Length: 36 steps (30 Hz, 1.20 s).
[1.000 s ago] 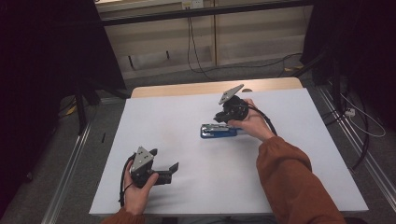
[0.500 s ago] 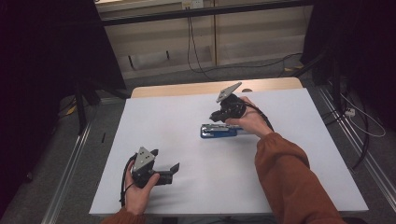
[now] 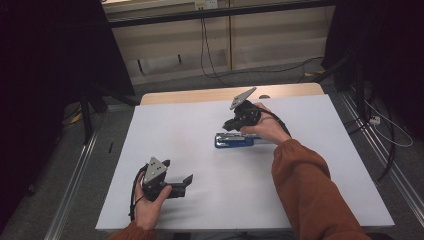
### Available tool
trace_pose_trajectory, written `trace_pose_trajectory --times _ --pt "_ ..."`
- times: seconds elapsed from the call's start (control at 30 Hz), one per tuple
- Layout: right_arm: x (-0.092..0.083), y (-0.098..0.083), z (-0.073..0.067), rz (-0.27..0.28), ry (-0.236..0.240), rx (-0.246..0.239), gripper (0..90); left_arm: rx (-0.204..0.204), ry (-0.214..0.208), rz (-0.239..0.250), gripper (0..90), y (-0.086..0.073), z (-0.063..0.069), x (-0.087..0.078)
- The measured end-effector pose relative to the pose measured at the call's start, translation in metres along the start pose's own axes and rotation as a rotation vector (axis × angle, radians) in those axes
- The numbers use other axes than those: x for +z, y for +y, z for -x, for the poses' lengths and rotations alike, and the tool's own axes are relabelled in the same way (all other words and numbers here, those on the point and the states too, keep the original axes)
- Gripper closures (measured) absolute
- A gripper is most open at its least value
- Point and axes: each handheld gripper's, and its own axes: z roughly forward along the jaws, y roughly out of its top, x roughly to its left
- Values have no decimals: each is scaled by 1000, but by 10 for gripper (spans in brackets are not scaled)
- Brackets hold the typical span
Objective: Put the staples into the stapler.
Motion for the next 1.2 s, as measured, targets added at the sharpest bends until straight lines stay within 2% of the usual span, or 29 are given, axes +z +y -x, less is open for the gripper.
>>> trace_pose_trajectory --times 0.3,0.6,0.83,1.03,1.2 --pt "6 8 -3 -40 43 -79 793 2 -2 -2 46 0 0 0" --pt "13 8 5 -66 68 -94 793 -1 -4 -1 46 0 0 0" --pt "16 4 8 -92 80 -143 793 2 0 6 46 1 0 -1" --pt "18 2 8 -106 86 -127 793 2 -1 4 46 0 0 -1" --pt "22 3 5 -112 99 -160 793 1 2 4 46 0 0 -1"
